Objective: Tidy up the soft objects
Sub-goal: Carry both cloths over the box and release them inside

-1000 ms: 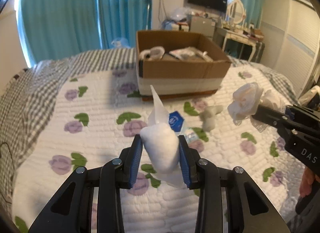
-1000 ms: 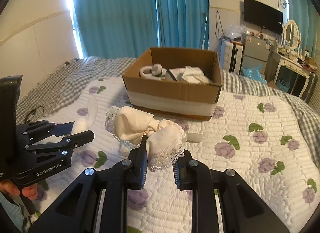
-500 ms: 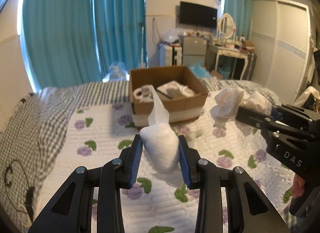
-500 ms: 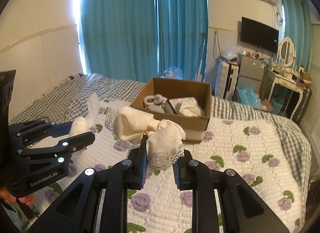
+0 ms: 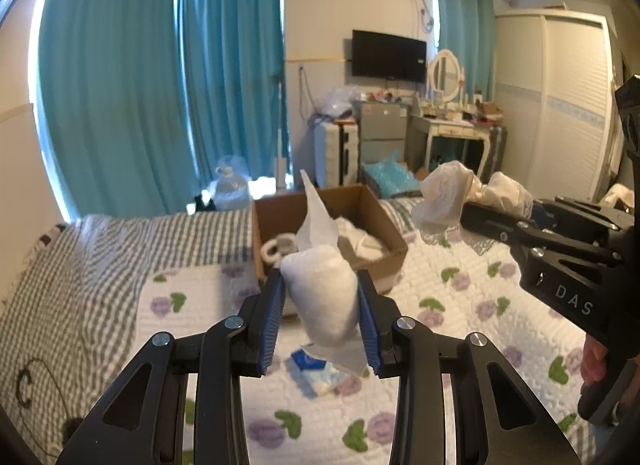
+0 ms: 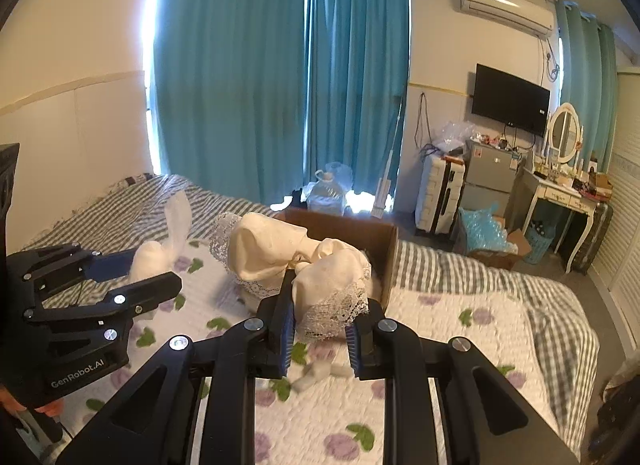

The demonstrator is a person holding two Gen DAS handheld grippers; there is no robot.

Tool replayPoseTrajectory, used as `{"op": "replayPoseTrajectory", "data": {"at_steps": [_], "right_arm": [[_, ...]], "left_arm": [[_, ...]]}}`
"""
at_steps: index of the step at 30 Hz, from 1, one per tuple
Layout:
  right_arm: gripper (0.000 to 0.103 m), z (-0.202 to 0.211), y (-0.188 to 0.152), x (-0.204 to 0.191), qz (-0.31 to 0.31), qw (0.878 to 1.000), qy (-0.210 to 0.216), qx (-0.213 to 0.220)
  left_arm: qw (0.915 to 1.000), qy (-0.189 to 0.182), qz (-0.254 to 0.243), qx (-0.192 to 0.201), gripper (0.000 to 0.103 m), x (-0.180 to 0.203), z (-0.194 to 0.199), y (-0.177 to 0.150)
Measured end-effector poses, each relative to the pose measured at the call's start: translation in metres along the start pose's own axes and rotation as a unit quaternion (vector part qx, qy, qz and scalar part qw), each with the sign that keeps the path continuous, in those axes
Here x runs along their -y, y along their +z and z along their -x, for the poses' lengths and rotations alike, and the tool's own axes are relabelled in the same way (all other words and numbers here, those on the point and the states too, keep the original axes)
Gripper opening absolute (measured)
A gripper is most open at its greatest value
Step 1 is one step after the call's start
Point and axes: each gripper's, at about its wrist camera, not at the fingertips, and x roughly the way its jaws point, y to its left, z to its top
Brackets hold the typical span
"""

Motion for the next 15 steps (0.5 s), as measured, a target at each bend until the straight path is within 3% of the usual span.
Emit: {"op": "replayPoseTrajectory", "data": {"at_steps": [5, 15], "right_arm": [[0.021, -0.022, 0.026, 0.008, 0.016, 1.0, -0.01, 0.006], [0.021, -0.089, 0.062, 0.027, 0.046, 0.999, -0.02, 0.001]], "left_arm": [[0.9998, 0.004, 0.019, 0.009, 0.034, -0.013, -0.024, 0.025], [0.9999, 0.004, 0.007, 0.01, 0.034, -0.018, -0.094, 0.066]]}}
